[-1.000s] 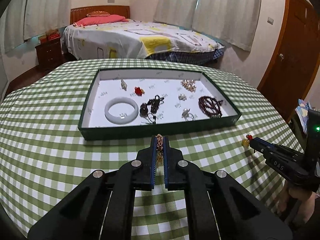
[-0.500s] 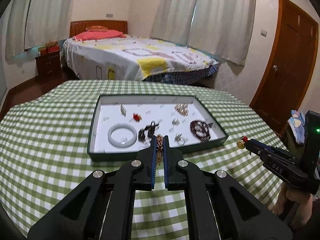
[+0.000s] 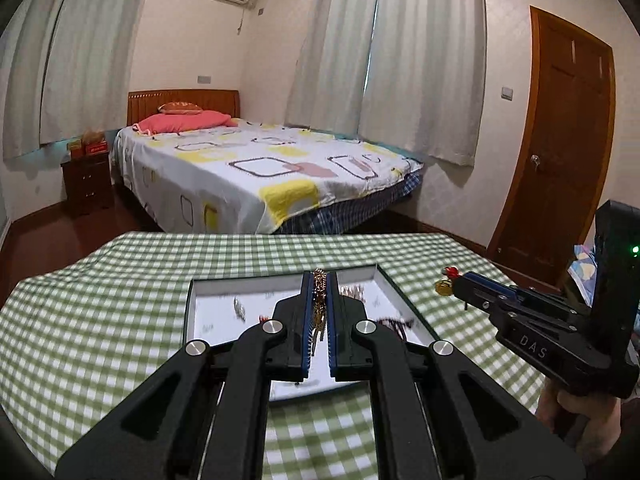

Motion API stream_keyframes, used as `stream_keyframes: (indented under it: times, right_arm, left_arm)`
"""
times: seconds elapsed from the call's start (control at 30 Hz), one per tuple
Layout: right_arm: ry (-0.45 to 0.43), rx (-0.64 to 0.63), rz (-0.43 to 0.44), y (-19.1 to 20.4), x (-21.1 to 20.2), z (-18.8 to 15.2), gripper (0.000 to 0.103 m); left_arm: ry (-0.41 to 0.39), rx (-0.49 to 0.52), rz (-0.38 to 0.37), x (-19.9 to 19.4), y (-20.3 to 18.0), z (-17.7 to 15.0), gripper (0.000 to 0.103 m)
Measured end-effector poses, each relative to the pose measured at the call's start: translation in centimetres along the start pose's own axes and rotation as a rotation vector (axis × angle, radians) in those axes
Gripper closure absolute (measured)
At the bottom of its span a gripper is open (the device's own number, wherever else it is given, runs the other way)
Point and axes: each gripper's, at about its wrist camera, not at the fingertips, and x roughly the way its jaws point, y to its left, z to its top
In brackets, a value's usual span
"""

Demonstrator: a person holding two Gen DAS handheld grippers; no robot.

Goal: Organize jewelry
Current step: 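Lift both held pieces and carry them over the green box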

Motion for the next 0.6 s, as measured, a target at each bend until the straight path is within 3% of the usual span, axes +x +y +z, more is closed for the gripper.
stream_keyframes:
  times: [0.33,0.6]
  right_arm:
    - [-0.053,-0.037,0.024,0.9,5.8,3.7,0.092]
    - [0.037,-0.027,-0.001,-0.1,12.6,2.7,0.092]
  left_arm:
    - [-0.028,0.022,0.025,6.3,1.0,3.1,0.097]
    - [0.084,0.005,0.082,14.0,3.1,1.5,0.097]
